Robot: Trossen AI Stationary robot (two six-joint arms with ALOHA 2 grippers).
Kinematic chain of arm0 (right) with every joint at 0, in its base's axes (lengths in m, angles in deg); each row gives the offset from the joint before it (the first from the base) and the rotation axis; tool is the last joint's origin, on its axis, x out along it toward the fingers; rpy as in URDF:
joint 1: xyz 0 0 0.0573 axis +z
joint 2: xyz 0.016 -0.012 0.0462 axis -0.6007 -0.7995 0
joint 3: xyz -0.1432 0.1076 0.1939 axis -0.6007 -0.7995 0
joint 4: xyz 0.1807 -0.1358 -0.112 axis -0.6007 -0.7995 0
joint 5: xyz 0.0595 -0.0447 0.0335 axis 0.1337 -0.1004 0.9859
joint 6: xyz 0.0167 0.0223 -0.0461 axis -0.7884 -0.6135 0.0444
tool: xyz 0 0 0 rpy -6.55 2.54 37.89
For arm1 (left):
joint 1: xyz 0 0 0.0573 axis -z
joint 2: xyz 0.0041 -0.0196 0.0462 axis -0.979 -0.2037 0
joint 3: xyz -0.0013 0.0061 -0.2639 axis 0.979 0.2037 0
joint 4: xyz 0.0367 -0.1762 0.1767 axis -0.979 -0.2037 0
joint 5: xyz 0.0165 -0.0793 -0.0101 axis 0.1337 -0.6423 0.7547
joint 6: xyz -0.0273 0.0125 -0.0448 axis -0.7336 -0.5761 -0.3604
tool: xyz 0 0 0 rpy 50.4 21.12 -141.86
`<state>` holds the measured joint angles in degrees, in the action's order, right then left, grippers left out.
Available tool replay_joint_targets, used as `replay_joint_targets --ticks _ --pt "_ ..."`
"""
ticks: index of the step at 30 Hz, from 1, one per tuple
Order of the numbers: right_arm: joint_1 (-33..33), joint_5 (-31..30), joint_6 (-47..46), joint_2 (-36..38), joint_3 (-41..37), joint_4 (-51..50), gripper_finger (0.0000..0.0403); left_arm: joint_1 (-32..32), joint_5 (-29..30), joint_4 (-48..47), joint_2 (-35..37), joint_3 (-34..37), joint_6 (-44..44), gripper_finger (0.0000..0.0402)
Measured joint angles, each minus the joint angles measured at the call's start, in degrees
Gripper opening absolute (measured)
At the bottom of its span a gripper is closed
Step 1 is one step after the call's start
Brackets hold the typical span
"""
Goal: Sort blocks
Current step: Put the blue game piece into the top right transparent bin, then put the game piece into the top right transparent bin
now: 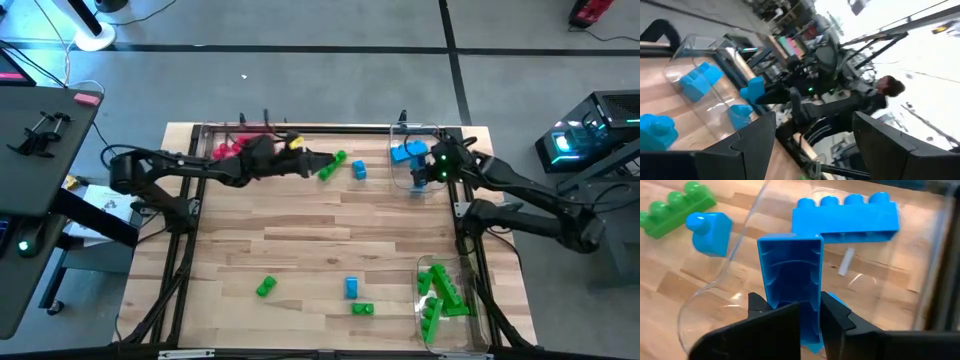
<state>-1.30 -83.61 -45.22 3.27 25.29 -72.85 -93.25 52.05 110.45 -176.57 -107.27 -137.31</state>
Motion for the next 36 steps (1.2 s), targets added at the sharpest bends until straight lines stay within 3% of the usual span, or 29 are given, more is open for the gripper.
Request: replay_joint_targets --ticks 4,13,17,19,21,25,28,31,36 --pt "-2.5 3.5 1.8 -1.9 0.1 3.1 0.0046 0.8 -0.6 -9.7 -4.9 -9.2 3.5 0.025" --pt "-5.0 5.9 -0.4 -3.9 0.2 8.7 0.0188 -2.0 -8.4 -46.6 -12.6 -35.1 25.0 0.025" --pt "-5.1 17.2 -3.4 -3.8 1.7 11.0 0.0219 -3.0 -13.5 -57.8 -10.8 -38.5 33.8 0.025" --pt "-3.6 23.9 -5.9 -3.7 3.4 14.5 0.0223 -3.0 -14.2 -61.8 -8.9 -38.0 37.5 0.025" --pt "-0.4 25.8 -8.5 -3.9 5.5 17.8 0.0223 -3.0 -14.2 -63.3 -6.8 -35.5 40.0 0.025" --pt "7.3 16.0 -10.9 -9.0 12.5 20.5 0.0223 -3.0 -14.2 -55.9 -3.2 -24.6 37.0 0.025" --pt "10.8 10.5 -9.3 -18.1 19.8 19.2 0.0224 -3.0 -14.4 -44.0 -1.0 -15.4 29.9 0.025" --pt "11.2 10.0 -6.6 -30.0 28.5 13.1 0.0224 -3.1 -16.5 -32.6 0.1 -8.2 23.1 0.025" --pt "9.6 8.3 0.3 -48.6 40.0 -1.0 0.0224 -3.0 -20.7 -25.1 2.8 -2.7 17.3 0.025"
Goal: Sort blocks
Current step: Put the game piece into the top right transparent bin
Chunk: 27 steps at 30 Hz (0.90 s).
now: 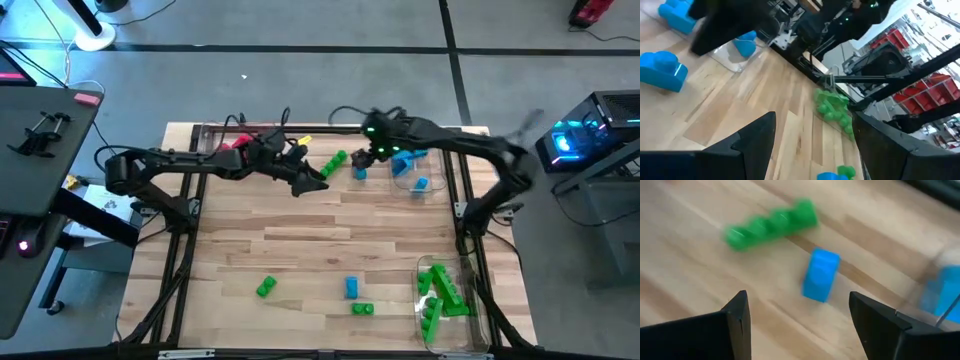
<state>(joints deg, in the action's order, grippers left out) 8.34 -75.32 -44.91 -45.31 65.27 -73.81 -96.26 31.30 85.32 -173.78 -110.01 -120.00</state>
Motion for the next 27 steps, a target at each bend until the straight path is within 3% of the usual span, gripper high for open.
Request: replay_joint_targets --ticks 8,20,23,27 --pt "-0.7 -3.3 3.0 -15.3 9.2 -5.4 0.0224 0.0 0.2 -0.8 4.8 0.8 0.9 0.025" --pt "-1.3 -2.2 -0.5 -21.9 8.8 -5.5 0.0221 0.0 0.4 -2.2 6.8 0.8 1.2 0.025" --pt "-1.3 -2.2 -0.5 -23.1 8.8 -4.8 0.02 0.0 0.4 -2.2 6.8 0.8 1.2 0.025" --pt "-1.3 -2.9 0.0 -24.0 8.8 -5.1 0.0139 0.0 0.4 -2.2 6.8 0.8 0.9 0.025"
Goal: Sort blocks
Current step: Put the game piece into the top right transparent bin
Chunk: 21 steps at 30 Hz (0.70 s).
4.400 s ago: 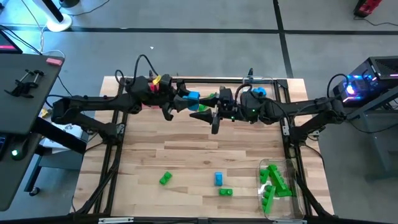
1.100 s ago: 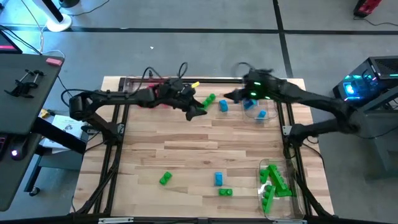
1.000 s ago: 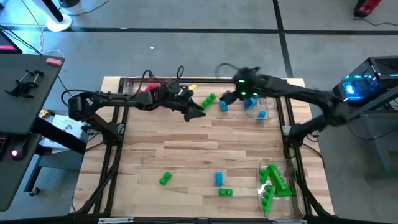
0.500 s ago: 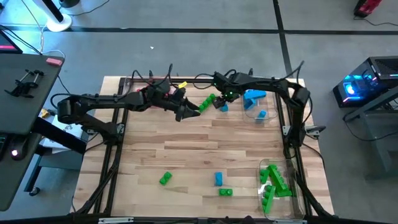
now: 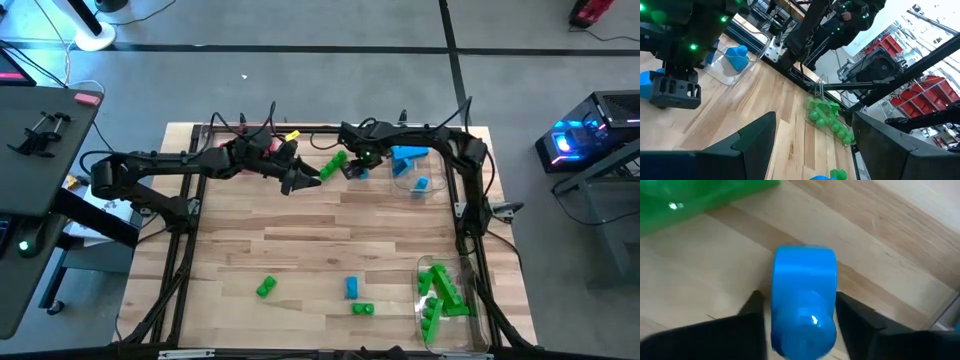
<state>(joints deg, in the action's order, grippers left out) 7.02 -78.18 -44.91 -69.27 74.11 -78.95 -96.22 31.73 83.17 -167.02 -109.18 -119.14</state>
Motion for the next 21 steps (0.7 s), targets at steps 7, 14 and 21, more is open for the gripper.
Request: replay_joint_targets --ticks 7,14,21 --pt "0.1 -1.0 4.7 3.7 1.4 -0.6 0.0022 0.1 -0.1 0.7 0.2 0.0 0.0 0.025" --pt "0.7 -7.8 8.2 18.4 7.0 -5.8 0.0037 -0.8 -0.2 1.6 1.5 0.0 1.4 0.025" --pt "-2.9 -18.6 4.7 33.5 2.3 -17.2 0.0018 -1.2 0.1 2.2 1.5 0.0 1.9 0.025"
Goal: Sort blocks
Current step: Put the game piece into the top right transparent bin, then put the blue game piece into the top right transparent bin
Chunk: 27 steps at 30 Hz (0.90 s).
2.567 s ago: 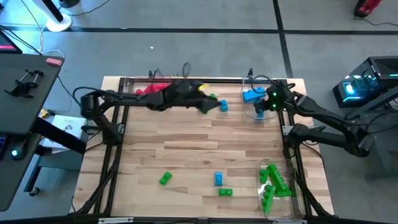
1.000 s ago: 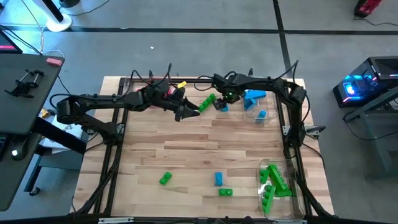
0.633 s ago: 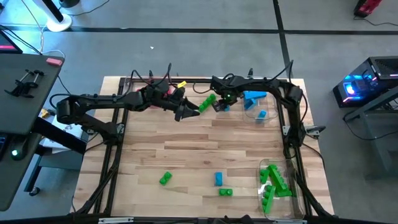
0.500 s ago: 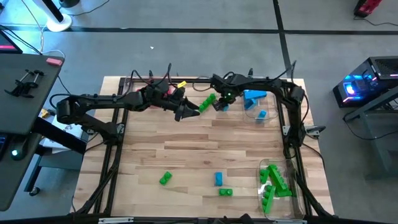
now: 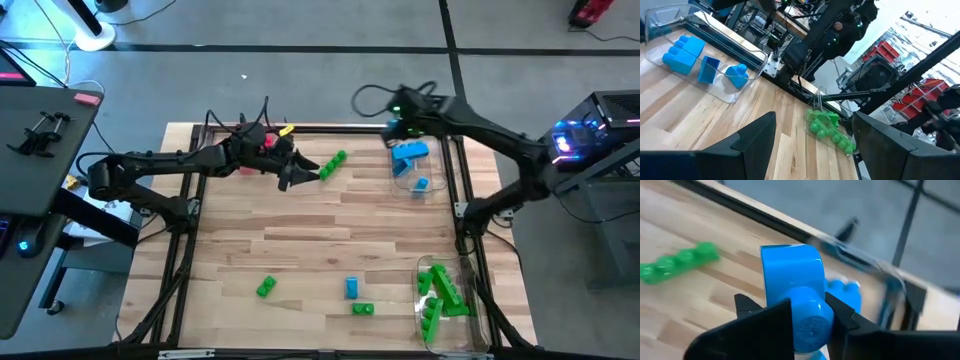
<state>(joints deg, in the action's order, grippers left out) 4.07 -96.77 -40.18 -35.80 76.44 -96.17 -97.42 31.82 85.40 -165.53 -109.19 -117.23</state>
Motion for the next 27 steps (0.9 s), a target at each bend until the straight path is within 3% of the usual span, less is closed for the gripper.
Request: replay_joint_targets --ticks 5,12,18,24,27 --pt "-5.1 2.0 -4.9 7.2 -12.7 0.7 0.004 0.0 0.1 0.1 0.0 0.0 -0.1 0.025" --pt "-8.6 5.3 -11.1 11.1 -27.9 5.4 0.0056 0.1 0.1 0.1 0.0 0.0 -2.3 0.025" --pt "-8.6 5.7 -7.8 11.5 -27.4 5.5 0.0084 0.1 -0.1 0.0 0.0 0.0 -3.6 0.025" --pt "-8.6 5.7 -3.8 11.5 -23.4 3.5 0.0155 0.3 -0.5 0.0 0.0 0.0 -4.7 0.025" --pt "-8.6 9.0 0.5 11.6 -20.1 2.5 0.0187 0.5 -3.2 -0.1 0.0 0.0 -4.7 0.025"
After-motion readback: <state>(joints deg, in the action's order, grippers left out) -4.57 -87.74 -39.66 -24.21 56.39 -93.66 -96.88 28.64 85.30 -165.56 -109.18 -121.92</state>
